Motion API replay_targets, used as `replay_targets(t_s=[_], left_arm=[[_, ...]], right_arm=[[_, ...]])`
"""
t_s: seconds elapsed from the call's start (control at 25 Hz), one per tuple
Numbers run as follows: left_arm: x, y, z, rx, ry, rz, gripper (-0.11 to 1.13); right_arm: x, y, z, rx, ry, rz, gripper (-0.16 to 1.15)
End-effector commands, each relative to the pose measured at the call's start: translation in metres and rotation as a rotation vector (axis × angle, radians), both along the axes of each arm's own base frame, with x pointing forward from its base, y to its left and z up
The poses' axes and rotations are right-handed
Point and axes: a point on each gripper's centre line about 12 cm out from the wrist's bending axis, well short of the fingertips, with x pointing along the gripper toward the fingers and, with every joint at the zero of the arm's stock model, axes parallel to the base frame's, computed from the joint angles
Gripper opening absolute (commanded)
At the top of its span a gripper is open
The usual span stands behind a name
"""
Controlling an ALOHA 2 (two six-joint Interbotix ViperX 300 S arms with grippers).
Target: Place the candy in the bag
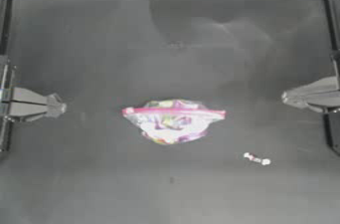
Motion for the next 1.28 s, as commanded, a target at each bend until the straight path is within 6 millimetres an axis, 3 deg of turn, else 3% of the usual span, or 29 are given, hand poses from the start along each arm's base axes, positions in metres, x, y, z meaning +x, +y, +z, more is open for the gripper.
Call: replay_targets(t_s=[0.04, 0.2, 0.32, 0.4, 0.48, 0.68, 0.72, 0.88, 1.08, 1.28], left_arm=[[0.001, -0.001, -0.005, 0.027, 0.015, -0.006, -0.04], [0.004, -0.002, -0.007, 0.033, 0.044, -0.011, 0.08], [0.004, -0.002, -0.007, 0.03, 0.055, -0.008, 0.08], [0.004, -0.001, -0.008, 0.024, 0.067, -0.003, 0.17], [0.004, 0.0, -0.01, 0.023, 0.084, -0.003, 0.37], [0.009, 0.0, -0.013, 0.005, 0.129, 0.001, 1.02], [0.011, 0.0, -0.013, 0.002, 0.143, 0.0, 1.07], [0.018, 0.001, -0.018, 0.001, 0.204, 0.006, 1.0], [0.019, 0.01, -0.024, -0.014, 0.23, 0.048, 1.01], [0.022, 0.021, -0.032, -0.048, 0.268, 0.097, 1.01]], right_arm=[[0.001, 0.001, 0.0, -0.003, -0.008, 0.006, -0.08], [0.001, 0.001, 0.0, -0.009, -0.011, 0.007, 0.08], [0.001, 0.001, -0.001, -0.012, -0.011, 0.007, 0.1], [0.001, 0.001, -0.001, -0.013, -0.009, 0.007, 0.17], [0.003, 0.001, -0.003, -0.01, -0.002, 0.007, 0.33], [0.008, 0.001, -0.001, 0.006, 0.005, 0.007, 1.01], [0.01, 0.001, -0.001, 0.008, 0.009, 0.008, 1.08], [0.012, 0.001, 0.002, 0.009, 0.021, 0.008, 0.97], [0.021, -0.003, 0.008, 0.02, 0.13, -0.013, 0.97], [0.044, -0.012, 0.017, 0.039, 0.309, -0.049, 0.97]])
